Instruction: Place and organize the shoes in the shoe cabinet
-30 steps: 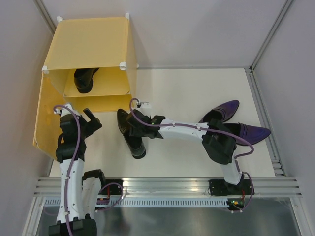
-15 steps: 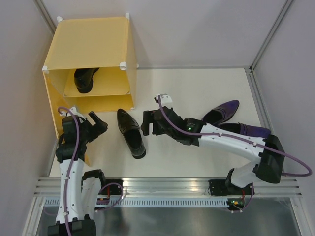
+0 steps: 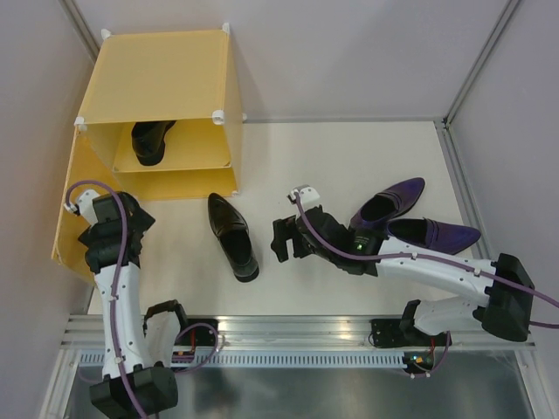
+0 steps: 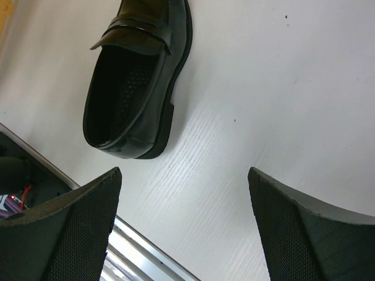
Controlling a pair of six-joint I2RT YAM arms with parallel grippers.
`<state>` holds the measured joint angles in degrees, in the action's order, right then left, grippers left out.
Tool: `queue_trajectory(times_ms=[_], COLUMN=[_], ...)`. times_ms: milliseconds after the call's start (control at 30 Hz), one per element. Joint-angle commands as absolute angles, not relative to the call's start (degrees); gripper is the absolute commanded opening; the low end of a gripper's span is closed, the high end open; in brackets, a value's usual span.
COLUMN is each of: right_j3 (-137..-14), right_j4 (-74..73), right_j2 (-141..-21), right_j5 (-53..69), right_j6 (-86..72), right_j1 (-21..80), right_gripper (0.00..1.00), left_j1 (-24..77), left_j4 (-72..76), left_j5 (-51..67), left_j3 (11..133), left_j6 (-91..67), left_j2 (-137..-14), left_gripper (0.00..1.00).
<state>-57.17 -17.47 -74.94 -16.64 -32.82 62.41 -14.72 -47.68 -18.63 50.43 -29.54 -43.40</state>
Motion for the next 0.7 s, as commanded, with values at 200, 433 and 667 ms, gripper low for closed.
queue_trajectory(times_ms=[200, 433, 667], right_j3=[-50.0, -47.6, -45.5], right_j4=[-14.4, -14.5, -14.1], right_j2=[-65.4, -61.8, -61.1], right_j5=[-17.3, -18.2, -19.2], right_j6=[-28.2, -26.7, -27.0], right_j1=[62.6, 62.6, 62.5], right_gripper=[0.92, 0.92, 0.92], left_j1=[-23.8, -20.5, 8.9], left_j4=[-47.8, -47.4, -45.6], left_j5=[-15.9, 10.4, 0.3], left_j3=[54.4, 49.2, 41.1], left_j6=[-33.9, -30.9, -45.0], left_j2=[-43.6, -41.5, -40.7], left_gripper=[1.0, 0.99, 0.99])
